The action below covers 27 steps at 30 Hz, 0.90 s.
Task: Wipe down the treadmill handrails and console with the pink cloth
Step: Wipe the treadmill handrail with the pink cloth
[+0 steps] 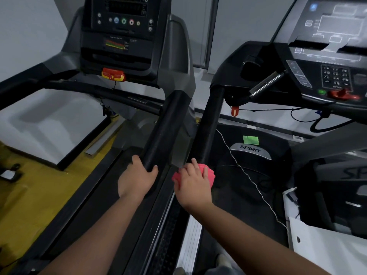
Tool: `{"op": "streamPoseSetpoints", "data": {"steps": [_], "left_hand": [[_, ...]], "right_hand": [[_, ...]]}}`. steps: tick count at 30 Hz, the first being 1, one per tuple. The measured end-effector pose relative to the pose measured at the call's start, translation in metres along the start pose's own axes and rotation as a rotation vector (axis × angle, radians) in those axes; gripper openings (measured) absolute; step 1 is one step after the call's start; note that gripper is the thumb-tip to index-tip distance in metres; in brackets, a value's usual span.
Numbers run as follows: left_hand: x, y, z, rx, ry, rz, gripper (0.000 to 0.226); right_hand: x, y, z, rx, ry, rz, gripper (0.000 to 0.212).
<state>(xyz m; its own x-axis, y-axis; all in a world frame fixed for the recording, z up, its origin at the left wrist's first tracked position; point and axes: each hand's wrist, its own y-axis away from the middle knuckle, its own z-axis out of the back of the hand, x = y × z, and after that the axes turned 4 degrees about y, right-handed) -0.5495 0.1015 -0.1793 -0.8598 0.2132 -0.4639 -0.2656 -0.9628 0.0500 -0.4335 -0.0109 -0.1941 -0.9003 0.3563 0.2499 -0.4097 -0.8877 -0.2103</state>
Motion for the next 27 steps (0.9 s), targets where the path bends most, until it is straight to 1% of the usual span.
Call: {"op": "streamPoseSetpoints", "data": {"steps": [1,2,3,5,6,8,9,12,15,17,19,22,24,26,27], "left_hand": [[0.0,0.0,0.0,0.002,0.002,0.001,0.055],[0.001,0.0,0.0,0.004,0.006,-0.002,0.057],[0.002,0.0,0.0,0.006,0.013,-0.008,0.06],[0.004,0.0,0.0,0.002,0.023,-0.02,0.062],[0.004,0.001,0.0,0.002,0.024,-0.021,0.061],[0.003,0.001,0.0,-0.004,0.022,-0.022,0.058],[0.003,0.001,0.0,-0.006,0.021,-0.022,0.057],[0.003,0.001,0.0,-0.005,0.018,-0.019,0.056],[0.003,0.002,-0.001,-0.01,0.018,-0.014,0.058],[0.003,0.002,-0.001,-0.014,0.013,-0.012,0.061],[0.003,0.002,-0.002,-0.021,0.013,-0.014,0.062],[0.002,0.001,-0.004,-0.033,-0.003,-0.014,0.058],[0.001,0.001,-0.004,-0.04,-0.021,-0.01,0.057],[0.0,0.0,-0.005,-0.046,-0.032,-0.006,0.058],[0.0,0.0,-0.005,-0.047,-0.034,-0.005,0.058]], "right_hand": [[0.0,0.001,0.001,-0.003,0.078,0.053,0.039],[-0.003,0.003,0.001,-0.023,0.103,0.095,0.04],[-0.009,0.006,-0.002,-0.05,0.069,0.122,0.041],[-0.021,0.015,-0.009,-0.128,-0.129,0.136,0.041],[-0.024,0.019,-0.01,-0.156,-0.271,0.094,0.043],[-0.02,0.025,-0.008,-0.154,-0.564,-0.061,0.048],[-0.017,0.027,-0.008,-0.147,-0.669,-0.139,0.047],[-0.013,0.03,-0.008,-0.17,-0.804,-0.332,0.031],[-0.011,0.027,-0.011,-0.237,-0.941,-0.503,0.033],[-0.007,0.023,-0.011,-0.24,-1.068,-0.676,0.027],[-0.007,0.018,-0.008,-0.234,-1.261,-0.862,0.02],[-0.008,0.011,0.002,-0.176,-1.597,-1.102,0.026],[-0.01,0.006,0.005,-0.124,-1.809,-1.222,0.032],[-0.013,0.003,0.003,-0.054,-1.891,-1.267,0.034],[-0.014,0.001,0.002,-0.011,-1.896,-1.29,0.033]]}}
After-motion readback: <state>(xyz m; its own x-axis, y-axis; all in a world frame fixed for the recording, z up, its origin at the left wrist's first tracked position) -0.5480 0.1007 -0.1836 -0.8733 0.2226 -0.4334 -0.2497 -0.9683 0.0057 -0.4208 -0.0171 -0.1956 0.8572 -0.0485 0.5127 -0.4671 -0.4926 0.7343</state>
